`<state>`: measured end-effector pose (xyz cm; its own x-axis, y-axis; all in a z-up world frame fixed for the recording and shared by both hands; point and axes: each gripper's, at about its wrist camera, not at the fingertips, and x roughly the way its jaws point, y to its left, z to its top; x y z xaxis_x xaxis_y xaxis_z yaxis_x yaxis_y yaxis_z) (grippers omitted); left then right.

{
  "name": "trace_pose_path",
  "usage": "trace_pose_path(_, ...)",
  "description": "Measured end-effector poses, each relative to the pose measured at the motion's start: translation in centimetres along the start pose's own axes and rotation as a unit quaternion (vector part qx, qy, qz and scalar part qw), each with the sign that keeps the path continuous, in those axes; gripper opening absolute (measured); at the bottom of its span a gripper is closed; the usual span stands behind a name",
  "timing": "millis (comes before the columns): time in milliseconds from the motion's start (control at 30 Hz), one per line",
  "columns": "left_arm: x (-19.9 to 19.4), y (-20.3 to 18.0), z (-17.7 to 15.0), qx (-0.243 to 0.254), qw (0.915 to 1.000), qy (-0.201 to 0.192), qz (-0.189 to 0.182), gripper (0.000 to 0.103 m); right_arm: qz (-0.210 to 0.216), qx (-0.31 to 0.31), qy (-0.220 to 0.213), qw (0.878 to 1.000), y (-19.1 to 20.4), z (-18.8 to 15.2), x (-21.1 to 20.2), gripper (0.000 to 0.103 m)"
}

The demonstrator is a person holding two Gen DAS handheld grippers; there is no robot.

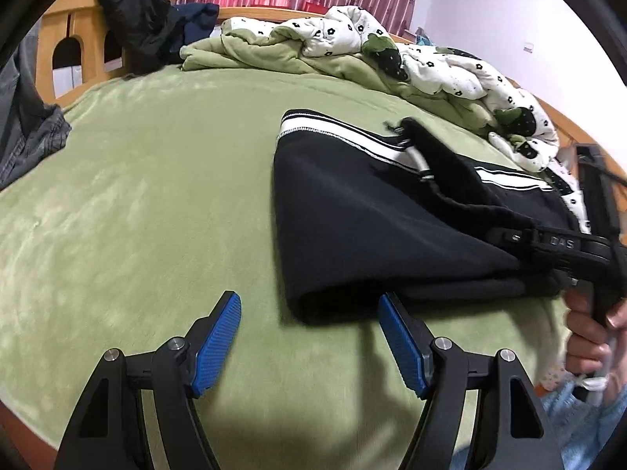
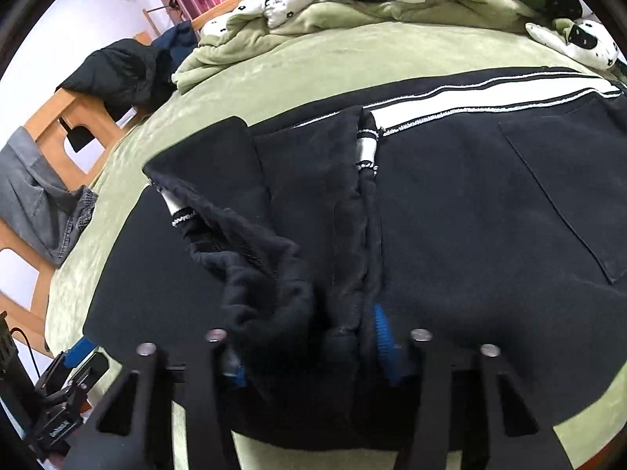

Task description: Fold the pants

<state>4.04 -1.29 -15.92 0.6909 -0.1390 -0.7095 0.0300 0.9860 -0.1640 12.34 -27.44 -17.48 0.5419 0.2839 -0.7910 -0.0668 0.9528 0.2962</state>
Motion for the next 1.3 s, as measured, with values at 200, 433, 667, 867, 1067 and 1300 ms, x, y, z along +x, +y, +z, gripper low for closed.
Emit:
trace_pose_path(200, 0.9, 0.7, 0.6, -0.041, 0.9986, -0.035, 0.004, 0.049, 0.030, -0.007, -0.079, 0.996, -0.4, 1.5, -4.0, 0.018)
trace_pose_path(433, -2.6, 1.7, -1.7, -0.064, 0.9966, -0.038, -0.035, 0.049, 0.002, -0.006, -0.038, 0.999, -1.8, 1.0, -1.1, 0.020)
trace_pose_path(667, -4.0, 3.4, -2.0, -0.069, 0.9963, -0.025, -0.043, 0.049, -0.012, -0.034, -0.044, 0.998, -2.9, -0.2, -2.9, 0.032)
trace_pose_path(867, -3.6, 3.5, 0.6, -0.076, 0.9947, -0.036, -0.059, 0.052, -0.022, -0.089, -0.090, 0.992, -0.4, 3.3, -4.8, 0.048)
trace_pose_path(1067, -2.6, 3.2, 1.2, -0.061, 0.9949, -0.021, -0.077, 0.059, -0.066, -0.106, -0.063, 0.990, 0.6, 6.7, -0.2, 0.051)
trace_pose_path(1300, -0.9, 1.0, -1.3, 0.030, 0.9986, 0.009, -0.042, 0.063, -0.040, -0.057, -0.002, 0.998, -2.1, 5.7, 2.9, 0.052)
